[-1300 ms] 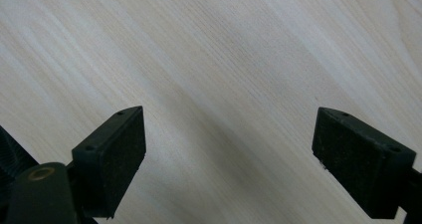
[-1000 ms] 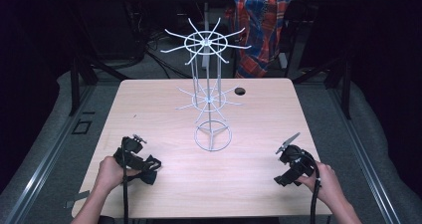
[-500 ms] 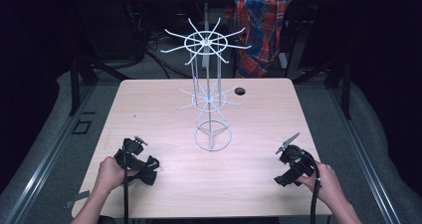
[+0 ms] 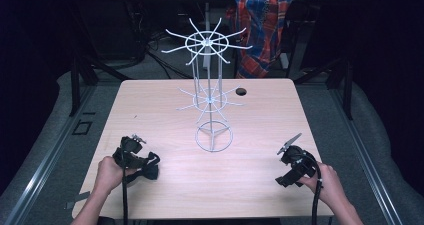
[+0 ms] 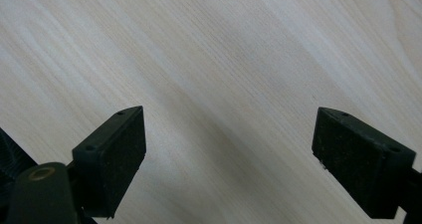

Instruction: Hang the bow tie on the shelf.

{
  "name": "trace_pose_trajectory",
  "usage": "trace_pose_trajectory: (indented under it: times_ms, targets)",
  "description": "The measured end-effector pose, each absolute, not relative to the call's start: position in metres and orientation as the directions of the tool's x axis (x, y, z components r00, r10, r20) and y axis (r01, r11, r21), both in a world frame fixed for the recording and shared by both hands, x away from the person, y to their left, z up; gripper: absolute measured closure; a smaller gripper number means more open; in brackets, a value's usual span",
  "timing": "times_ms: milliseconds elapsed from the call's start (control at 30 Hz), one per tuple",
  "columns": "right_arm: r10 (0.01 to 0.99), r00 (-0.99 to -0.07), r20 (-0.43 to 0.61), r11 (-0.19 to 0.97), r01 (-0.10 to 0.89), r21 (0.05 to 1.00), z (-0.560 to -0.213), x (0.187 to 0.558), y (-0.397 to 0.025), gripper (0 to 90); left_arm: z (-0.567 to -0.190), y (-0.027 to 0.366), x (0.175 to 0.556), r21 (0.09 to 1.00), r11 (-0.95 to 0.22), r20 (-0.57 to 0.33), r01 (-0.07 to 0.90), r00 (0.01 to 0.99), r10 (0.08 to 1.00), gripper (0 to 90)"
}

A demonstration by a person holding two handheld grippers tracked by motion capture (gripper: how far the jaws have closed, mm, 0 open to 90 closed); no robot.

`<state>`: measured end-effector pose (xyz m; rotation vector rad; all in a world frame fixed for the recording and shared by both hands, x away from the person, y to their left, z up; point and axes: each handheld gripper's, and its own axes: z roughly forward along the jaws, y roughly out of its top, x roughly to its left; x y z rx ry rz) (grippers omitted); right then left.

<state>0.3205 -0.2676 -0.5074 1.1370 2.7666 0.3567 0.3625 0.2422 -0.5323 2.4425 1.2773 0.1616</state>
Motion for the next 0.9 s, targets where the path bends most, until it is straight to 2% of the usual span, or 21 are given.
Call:
trace_pose_trajectory:
  times_ms: [333, 900]
  targets:
    - [0.709, -0.704, -0.029, 0.684, 0.679, 0.267, -0.507, 0.32, -0.268, 13.5, -0.517, 0.252, 0.358, 0.49, -0.457, -0.073, 0.743, 0.557, 0.827, 86.7]
    - [0.708, -0.706, -0.024, 0.685, 0.677, 0.269, -0.507, 0.321, -0.268, 13.4, -0.505, 0.249, 0.354, 0.551, -0.424, -0.091, 0.719, 0.557, 0.825, 86.7]
